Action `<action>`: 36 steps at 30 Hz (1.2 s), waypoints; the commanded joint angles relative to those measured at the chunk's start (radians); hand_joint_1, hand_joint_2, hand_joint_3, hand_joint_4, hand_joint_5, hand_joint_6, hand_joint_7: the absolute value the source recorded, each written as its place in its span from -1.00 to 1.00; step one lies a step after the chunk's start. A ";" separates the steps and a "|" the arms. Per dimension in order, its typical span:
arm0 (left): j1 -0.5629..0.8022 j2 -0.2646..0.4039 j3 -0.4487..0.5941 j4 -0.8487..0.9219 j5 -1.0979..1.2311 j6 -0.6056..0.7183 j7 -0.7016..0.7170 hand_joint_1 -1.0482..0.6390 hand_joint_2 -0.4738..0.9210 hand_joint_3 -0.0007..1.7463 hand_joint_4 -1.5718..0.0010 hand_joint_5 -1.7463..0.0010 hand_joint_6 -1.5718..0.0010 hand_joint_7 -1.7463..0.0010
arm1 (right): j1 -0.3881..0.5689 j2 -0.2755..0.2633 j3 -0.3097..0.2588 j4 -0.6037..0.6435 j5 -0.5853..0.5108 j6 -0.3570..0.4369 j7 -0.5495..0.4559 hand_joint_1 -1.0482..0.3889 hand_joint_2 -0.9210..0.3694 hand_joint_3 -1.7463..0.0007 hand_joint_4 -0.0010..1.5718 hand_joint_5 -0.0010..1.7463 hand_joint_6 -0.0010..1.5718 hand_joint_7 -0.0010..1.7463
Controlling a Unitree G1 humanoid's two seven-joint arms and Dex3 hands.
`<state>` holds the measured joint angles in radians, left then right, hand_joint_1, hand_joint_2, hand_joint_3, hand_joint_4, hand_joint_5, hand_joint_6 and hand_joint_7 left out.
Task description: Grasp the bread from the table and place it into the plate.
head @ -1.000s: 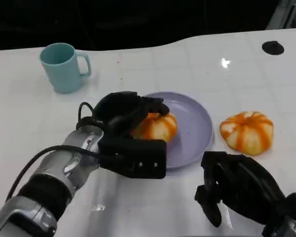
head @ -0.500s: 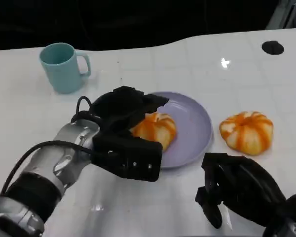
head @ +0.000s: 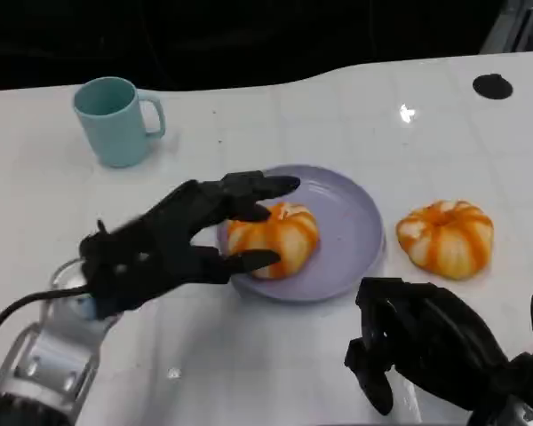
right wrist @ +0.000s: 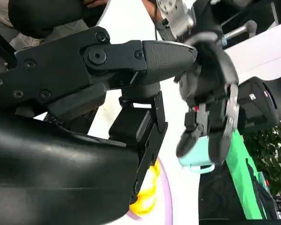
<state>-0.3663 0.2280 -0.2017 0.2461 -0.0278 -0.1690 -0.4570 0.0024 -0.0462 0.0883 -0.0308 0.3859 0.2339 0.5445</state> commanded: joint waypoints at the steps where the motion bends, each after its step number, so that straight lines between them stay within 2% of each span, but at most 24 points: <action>1: 0.112 0.007 0.061 -0.157 -0.142 0.073 -0.067 -0.42 1.00 -0.59 0.33 -0.19 0.13 0.75 | 0.012 -0.010 -0.004 -0.030 0.002 0.004 -0.008 -0.84 -1.00 0.57 0.63 0.82 0.41 0.73; 3: 0.175 0.000 0.076 -0.236 -0.187 0.124 -0.062 -0.42 1.00 -0.56 0.30 -0.23 0.06 0.71 | 0.013 -0.015 -0.005 -0.034 0.001 0.010 -0.010 -0.83 -1.00 0.57 0.64 0.82 0.41 0.73; 4: 0.204 -0.006 0.081 -0.272 -0.208 0.153 -0.056 -0.42 1.00 -0.53 0.29 -0.30 0.06 0.59 | 0.013 -0.018 -0.006 -0.035 -0.001 0.012 -0.012 -0.83 -1.00 0.57 0.64 0.82 0.41 0.73; 5: 0.238 -0.015 0.088 -0.313 -0.240 0.194 -0.046 -0.44 1.00 -0.51 0.28 -0.40 0.15 0.27 | 0.012 -0.020 -0.008 -0.037 0.000 0.015 -0.012 -0.83 -1.00 0.57 0.64 0.82 0.41 0.73; 8: 0.341 -0.061 0.107 -0.412 -0.332 0.291 -0.013 -0.47 1.00 -0.50 0.23 -0.63 0.24 -0.30 | 0.011 -0.025 -0.012 -0.044 0.003 0.022 -0.014 -0.83 -1.00 0.57 0.64 0.82 0.42 0.75; 10: 0.397 -0.081 0.103 -0.455 -0.336 0.309 0.012 -0.48 1.00 -0.46 0.21 -0.78 0.27 -0.51 | 0.010 -0.028 -0.015 -0.046 0.007 0.026 -0.011 -0.83 -1.00 0.57 0.65 0.82 0.42 0.75; 14: 0.510 -0.135 0.089 -0.505 -0.343 0.307 0.055 -0.47 1.00 -0.46 0.27 -0.97 0.37 -0.76 | 0.010 -0.027 -0.017 -0.043 0.011 0.024 -0.008 -0.83 -1.00 0.57 0.65 0.83 0.41 0.75; 20: 0.642 -0.201 0.049 -0.549 -0.328 0.314 0.116 -0.46 1.00 -0.43 0.22 -1.00 0.49 -0.98 | 0.012 -0.033 -0.016 -0.051 0.011 0.029 -0.008 -0.82 -1.00 0.57 0.64 0.83 0.41 0.75; 28: 0.694 -0.230 0.003 -0.526 -0.302 0.285 0.132 -0.44 1.00 -0.39 0.15 -1.00 0.50 -1.00 | 0.010 -0.042 -0.026 -0.044 0.023 0.024 0.006 -0.82 -1.00 0.55 0.64 0.83 0.39 0.75; 36: 0.665 -0.241 0.018 -0.448 -0.318 0.244 0.098 -0.44 1.00 -0.43 0.10 -1.00 0.44 -1.00 | 0.001 -0.049 -0.034 -0.031 0.021 0.011 0.012 -0.82 -1.00 0.54 0.64 0.83 0.39 0.75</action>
<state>0.3166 -0.0170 -0.1980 -0.2227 -0.3356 0.0966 -0.3391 0.0099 -0.0807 0.0653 -0.0634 0.4049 0.2555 0.5503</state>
